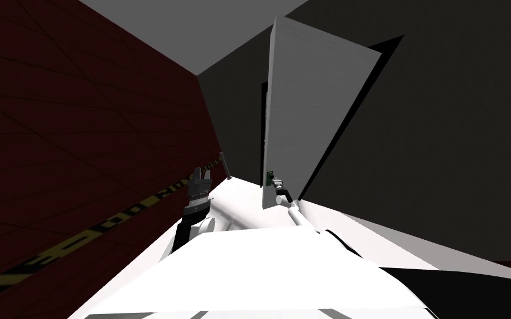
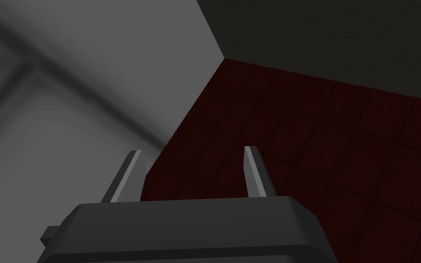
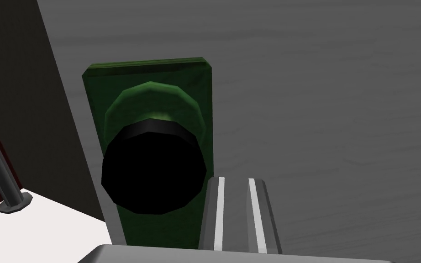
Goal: Pull the door open
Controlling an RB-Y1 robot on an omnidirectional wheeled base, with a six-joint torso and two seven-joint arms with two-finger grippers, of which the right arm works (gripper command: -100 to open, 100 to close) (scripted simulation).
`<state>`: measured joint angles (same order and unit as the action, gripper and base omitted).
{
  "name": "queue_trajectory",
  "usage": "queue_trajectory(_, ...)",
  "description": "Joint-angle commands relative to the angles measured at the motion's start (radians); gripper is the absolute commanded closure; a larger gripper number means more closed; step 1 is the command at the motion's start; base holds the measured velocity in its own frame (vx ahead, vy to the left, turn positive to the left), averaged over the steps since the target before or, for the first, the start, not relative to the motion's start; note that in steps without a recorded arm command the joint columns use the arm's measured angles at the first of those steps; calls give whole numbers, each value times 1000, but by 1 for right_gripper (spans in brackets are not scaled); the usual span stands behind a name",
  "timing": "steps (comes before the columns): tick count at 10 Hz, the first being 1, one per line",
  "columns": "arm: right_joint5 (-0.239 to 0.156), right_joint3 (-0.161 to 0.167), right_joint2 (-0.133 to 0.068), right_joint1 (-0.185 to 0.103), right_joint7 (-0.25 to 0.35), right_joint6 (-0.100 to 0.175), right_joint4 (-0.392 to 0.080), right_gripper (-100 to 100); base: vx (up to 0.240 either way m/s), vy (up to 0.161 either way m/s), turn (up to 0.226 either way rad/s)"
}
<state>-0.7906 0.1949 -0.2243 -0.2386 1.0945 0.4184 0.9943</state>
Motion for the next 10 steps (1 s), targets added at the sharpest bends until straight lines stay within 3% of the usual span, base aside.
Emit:
queue_trajectory(1,-11,-24,-16,-15,17,-28,-5,-100,18,58,-36)
queue_trajectory(2,-13,-27,-17,-16,19,-31,-6,-100,62,105,-20)
queue_trajectory(3,-15,-39,-25,0,7,-33,-2,-100,40,20,-69)
queue_trajectory(4,-15,-39,-25,0,7,-33,-2,100,0,-21,23)
queue_trajectory(9,-15,-39,-25,0,7,-33,-2,100,-10,1,9)
queue_trajectory(10,-10,-10,-29,4,20,-29,11,-100,-115,-58,134)
